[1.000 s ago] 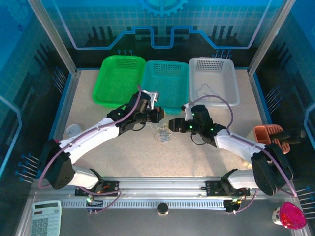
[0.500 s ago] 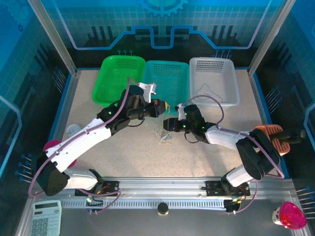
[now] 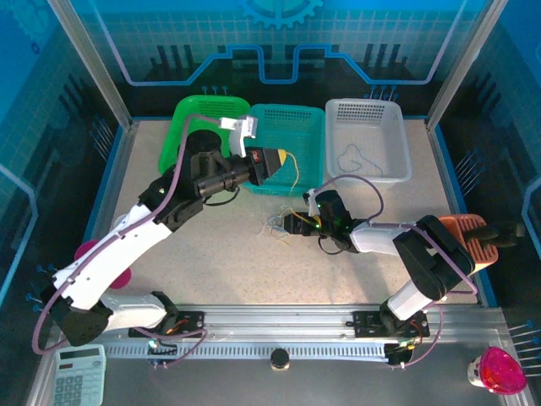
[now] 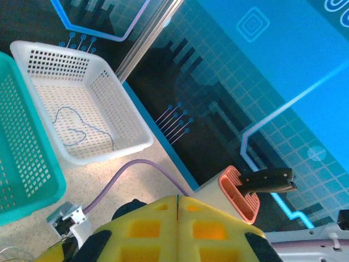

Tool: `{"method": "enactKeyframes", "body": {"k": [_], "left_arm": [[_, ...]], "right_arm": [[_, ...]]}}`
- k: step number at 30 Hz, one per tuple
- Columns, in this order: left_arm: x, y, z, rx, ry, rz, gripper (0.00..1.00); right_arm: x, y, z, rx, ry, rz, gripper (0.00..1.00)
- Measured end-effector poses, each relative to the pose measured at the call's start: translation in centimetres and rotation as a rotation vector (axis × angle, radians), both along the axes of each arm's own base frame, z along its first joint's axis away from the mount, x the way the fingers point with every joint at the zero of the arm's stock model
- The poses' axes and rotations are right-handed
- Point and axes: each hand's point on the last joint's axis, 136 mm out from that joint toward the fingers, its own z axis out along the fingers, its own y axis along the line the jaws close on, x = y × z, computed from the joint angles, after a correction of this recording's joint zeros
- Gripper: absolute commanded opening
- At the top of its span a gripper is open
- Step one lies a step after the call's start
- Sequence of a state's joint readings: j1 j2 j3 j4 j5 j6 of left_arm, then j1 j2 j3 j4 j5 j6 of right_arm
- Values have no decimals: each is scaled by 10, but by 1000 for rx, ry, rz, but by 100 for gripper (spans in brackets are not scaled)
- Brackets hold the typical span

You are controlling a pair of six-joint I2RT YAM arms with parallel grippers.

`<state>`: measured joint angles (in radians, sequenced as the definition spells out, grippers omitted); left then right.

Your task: Untangle the cables

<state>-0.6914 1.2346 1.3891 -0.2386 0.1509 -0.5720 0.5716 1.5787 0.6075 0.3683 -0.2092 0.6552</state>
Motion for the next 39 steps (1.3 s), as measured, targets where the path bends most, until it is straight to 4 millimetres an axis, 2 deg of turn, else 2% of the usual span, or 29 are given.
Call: {"method": "enactKeyframes", "body": {"k": [11, 17, 21, 27, 32, 39], "left_arm": [[-6, 21, 50, 4, -136, 62, 0], [-9, 34, 64, 21, -192, 104, 0], [-6, 43, 64, 45, -207, 144, 0], [7, 59, 59, 71, -207, 211, 0], [25, 76, 43, 103, -177, 276, 0], [56, 110, 21, 159, -140, 388, 0]], "right_arm": [[-3, -3, -5, -16, 4, -9, 57], [-7, -5, 1, -12, -4, -8, 57], [-9, -7, 11, -2, -18, -8, 58], [-14, -10, 39, 18, -61, -8, 59], [-20, -20, 62, 5, -107, -15, 60], [-27, -34, 91, -21, -171, -37, 61]]}}
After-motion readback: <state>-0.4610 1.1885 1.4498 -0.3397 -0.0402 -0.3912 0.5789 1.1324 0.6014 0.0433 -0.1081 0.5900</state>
